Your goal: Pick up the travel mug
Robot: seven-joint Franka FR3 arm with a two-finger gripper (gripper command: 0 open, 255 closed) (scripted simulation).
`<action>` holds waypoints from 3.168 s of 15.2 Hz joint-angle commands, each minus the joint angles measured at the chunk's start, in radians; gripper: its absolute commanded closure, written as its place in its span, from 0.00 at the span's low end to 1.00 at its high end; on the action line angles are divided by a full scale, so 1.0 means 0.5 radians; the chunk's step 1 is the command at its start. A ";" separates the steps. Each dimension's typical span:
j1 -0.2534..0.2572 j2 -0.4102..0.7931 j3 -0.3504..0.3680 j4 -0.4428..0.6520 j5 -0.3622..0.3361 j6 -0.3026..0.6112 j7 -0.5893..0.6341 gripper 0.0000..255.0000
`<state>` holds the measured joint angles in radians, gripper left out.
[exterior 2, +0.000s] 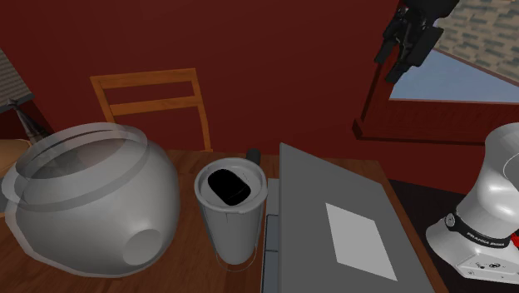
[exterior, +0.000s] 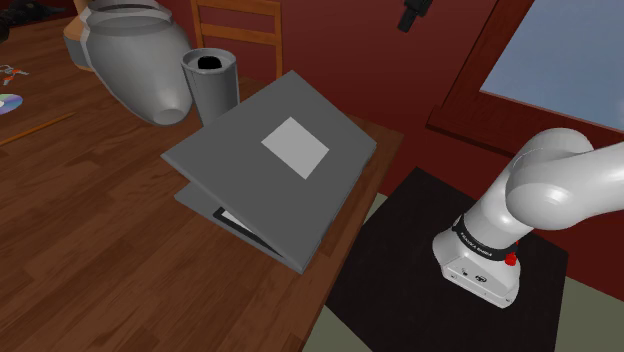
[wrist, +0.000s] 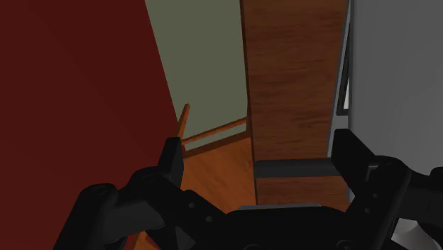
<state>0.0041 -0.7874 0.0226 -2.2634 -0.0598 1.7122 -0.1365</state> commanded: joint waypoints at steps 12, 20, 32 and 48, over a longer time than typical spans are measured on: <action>0.042 0.586 0.436 0.461 0.216 -0.082 0.633 0.00; 0.067 1.161 0.717 1.003 0.222 -0.180 1.112 0.00; 0.301 2.087 0.936 1.971 -0.012 -0.409 1.716 0.00; 0.272 2.034 0.931 1.749 0.014 -0.235 1.698 1.00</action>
<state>0.1405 0.2272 0.4886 -1.3883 -0.0523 1.5945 0.7125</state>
